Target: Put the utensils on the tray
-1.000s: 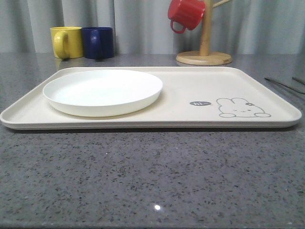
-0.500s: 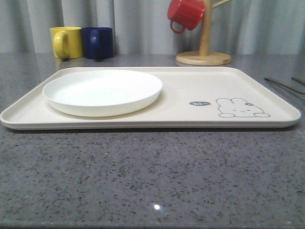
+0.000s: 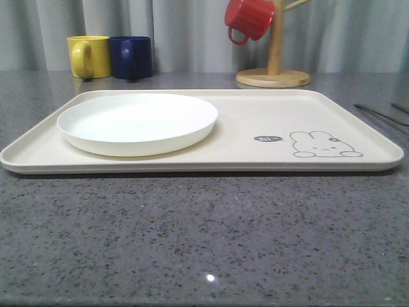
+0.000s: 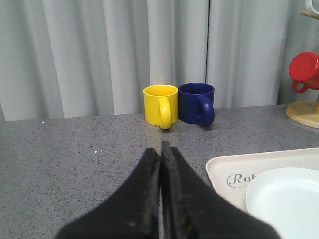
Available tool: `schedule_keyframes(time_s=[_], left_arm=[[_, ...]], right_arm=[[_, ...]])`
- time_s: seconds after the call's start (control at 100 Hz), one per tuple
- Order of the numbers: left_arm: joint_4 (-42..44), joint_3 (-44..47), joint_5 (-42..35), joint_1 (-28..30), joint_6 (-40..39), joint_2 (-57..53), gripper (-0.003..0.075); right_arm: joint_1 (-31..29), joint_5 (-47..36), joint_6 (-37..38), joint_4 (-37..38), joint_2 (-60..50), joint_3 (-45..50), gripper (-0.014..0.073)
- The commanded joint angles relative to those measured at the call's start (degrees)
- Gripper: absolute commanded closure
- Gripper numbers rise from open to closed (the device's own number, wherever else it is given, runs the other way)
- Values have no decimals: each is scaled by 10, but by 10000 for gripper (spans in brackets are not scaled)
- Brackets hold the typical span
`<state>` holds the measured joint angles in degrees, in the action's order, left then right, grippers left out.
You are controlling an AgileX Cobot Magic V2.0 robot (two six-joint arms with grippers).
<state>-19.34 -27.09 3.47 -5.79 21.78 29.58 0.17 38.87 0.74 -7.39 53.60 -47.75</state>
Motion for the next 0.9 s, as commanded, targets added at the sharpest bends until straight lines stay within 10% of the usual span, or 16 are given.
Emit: schedule_keyframes(time_s=[0.0,0.24,0.89], left_arm=[[-3,-16,-47,1,-3,1,738],[-3,-16,-47,1,-3,1,738],[-3,-16,-47,1,-3,1,738]], right_arm=[[1,-15,-3,-19,11,-21,464],[1,-6,-3,-26,22,-21,102],[1,-38,-74,-32,188,-87,107]])
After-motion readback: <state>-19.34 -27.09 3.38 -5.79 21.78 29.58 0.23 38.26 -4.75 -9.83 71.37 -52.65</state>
